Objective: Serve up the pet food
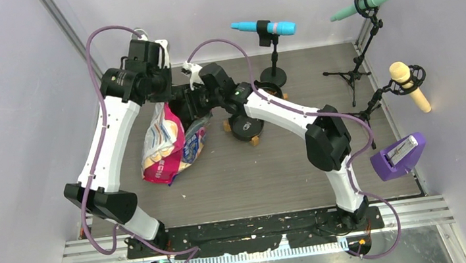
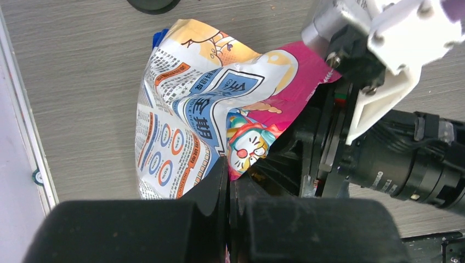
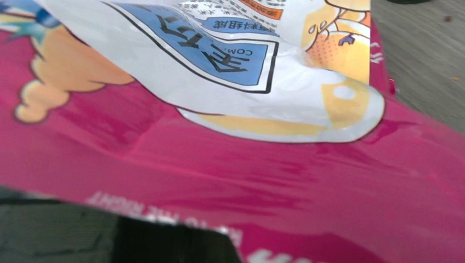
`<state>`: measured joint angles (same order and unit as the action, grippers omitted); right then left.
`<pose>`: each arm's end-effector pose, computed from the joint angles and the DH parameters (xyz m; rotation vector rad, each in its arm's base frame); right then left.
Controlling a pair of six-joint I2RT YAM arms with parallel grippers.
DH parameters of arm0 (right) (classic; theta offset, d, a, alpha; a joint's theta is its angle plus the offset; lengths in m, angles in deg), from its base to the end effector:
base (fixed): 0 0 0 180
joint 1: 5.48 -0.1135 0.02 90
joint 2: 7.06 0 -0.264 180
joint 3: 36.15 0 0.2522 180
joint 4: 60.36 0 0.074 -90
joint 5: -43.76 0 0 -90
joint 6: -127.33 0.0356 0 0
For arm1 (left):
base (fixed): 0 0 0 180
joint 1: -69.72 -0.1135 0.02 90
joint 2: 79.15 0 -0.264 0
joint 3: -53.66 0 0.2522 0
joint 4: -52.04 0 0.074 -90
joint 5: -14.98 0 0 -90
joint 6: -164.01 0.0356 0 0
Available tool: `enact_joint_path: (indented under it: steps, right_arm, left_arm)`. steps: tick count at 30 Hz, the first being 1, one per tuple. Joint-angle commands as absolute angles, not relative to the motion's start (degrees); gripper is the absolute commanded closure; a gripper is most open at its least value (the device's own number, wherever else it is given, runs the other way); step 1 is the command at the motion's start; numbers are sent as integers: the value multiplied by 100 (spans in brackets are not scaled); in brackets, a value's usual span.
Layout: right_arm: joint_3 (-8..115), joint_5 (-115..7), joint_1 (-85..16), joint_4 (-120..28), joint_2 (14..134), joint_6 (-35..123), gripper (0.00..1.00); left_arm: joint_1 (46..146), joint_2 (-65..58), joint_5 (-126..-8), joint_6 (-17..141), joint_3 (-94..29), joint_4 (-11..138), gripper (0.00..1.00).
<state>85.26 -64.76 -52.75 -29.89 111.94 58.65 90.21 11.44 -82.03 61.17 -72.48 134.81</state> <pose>0.3276 0.3713 0.3043 -0.7040 2.0962 1.0406 0.2846 -0.1017 0.4439 0.1022 2.3886 -0.1282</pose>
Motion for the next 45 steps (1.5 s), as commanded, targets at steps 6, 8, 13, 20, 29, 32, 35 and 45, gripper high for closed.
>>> enact_joint_path:
  steps: [6, 8, 13, 20, 29, 32, 35, 45]
  right_arm:
    - [7323, -8297, -4827, -4896, 10764, 7840, 95]
    - [7133, -8335, -4768, -5148, 10589, 8118, 95]
    - [6798, -8214, -4639, -5377, 10041, 8315, 95]
    - [6183, -7927, -4333, -5453, 9197, 8457, 95]
    - [5452, -8010, -3827, -5996, 8496, 8948, 95]
    - [5317, -8040, -3725, -6190, 8339, 9090, 95]
    - [5090, -8207, -3590, -6625, 8259, 9536, 95]
    - [4526, -8442, -3396, -8301, 8264, 10826, 95]
  left_arm:
    - [8942, 883, -8095, 6127, -7603, 13324, 100]
    - [8926, 876, -8115, 6135, -7605, 13330, 100]
    - [8885, 861, -8151, 6153, -7607, 13349, 100]
    - [8832, 839, -8188, 6162, -7612, 13351, 100]
    - [8758, 804, -8196, 6171, -7603, 13352, 100]
    - [8743, 791, -8197, 6171, -7605, 13352, 100]
    - [8740, 778, -8196, 6171, -7579, 13350, 100]
    - [8721, 712, -8206, 6180, -7542, 13341, 100]
